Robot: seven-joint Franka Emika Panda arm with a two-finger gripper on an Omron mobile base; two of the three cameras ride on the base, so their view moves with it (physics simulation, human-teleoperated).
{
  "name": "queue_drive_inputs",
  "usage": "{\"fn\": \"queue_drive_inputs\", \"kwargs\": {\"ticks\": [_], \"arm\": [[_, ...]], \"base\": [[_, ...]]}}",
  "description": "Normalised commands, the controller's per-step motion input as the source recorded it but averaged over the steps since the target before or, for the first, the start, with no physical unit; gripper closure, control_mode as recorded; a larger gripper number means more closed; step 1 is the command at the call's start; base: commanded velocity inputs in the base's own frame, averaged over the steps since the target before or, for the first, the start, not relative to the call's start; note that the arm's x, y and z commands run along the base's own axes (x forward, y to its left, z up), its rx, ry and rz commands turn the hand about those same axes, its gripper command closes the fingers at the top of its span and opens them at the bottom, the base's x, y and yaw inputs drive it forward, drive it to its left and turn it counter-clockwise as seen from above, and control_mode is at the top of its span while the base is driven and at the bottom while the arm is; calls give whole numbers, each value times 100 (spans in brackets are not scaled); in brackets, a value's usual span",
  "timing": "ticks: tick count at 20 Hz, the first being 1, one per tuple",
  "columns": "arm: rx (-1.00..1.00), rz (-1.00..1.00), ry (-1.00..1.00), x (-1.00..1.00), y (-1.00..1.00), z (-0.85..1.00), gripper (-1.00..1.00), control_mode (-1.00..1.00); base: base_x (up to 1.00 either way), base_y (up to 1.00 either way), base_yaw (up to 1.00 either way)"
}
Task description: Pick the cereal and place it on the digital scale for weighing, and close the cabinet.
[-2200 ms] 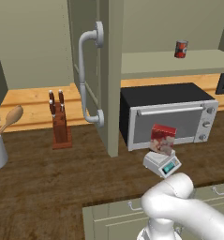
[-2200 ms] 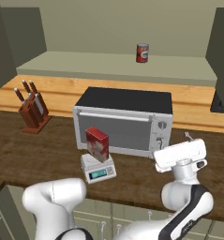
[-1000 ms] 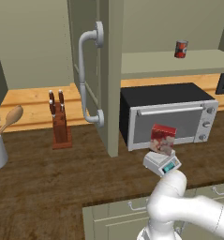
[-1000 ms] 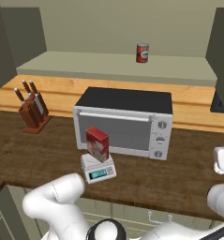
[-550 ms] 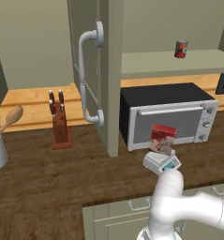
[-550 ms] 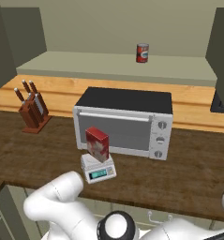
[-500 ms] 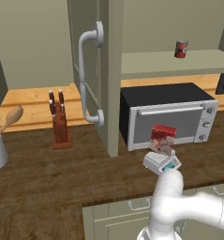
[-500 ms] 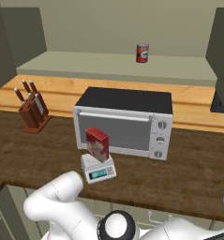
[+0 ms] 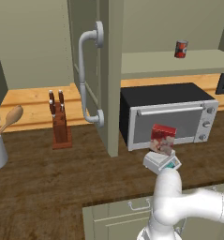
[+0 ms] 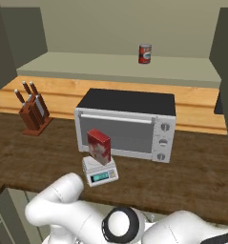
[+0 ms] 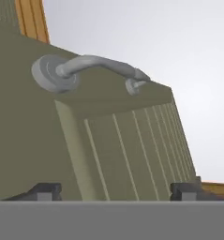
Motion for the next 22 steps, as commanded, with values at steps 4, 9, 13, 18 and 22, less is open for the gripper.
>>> {"fn": "queue_drive_inputs", "kwargs": {"ticks": [4, 9, 13, 18, 22], "arm": [[-47, 0, -16, -8, 100, 34, -100, -100], [-39, -17, -3, 23, 100, 1, -100, -100], [-26, -39, 1, 45, 100, 0, -100, -100], [-14, -42, 0, 85, 100, 0, -100, -100], [-8, -40, 0, 97, 100, 0, -100, -100]], "base": [[0, 0, 0], [0, 0, 0], [0, 0, 0], [0, 0, 0], [0, 0, 0]]}}
